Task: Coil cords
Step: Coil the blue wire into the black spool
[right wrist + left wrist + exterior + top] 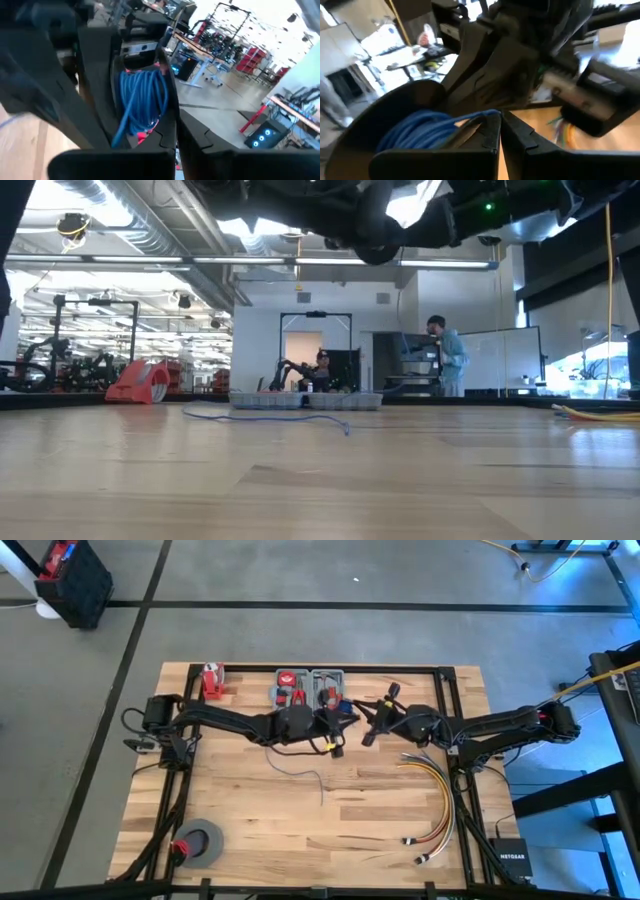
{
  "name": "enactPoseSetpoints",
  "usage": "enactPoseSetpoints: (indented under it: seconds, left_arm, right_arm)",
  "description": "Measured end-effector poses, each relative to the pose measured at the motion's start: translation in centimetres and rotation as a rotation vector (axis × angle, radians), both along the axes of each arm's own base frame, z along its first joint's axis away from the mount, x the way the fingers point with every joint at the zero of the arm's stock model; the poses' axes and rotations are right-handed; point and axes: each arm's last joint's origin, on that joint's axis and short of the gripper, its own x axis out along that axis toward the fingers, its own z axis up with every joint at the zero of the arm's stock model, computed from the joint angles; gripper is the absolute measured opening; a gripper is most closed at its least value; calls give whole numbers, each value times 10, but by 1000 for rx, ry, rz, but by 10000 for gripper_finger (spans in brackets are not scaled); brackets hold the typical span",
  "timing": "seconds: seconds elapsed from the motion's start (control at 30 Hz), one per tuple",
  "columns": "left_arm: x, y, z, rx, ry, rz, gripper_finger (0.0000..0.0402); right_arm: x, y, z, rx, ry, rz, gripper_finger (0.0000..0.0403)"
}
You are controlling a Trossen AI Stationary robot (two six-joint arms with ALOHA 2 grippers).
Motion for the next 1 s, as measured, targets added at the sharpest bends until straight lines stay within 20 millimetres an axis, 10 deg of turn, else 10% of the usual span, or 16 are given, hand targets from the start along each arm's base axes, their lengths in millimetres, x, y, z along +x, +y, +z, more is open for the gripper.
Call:
enactPoseSetpoints:
  seconds: [1.0]
  left_arm:
    - [-2,21,-17,78,174,44,0]
  right_arm:
    - [-34,25,40,111,-232,101,5]
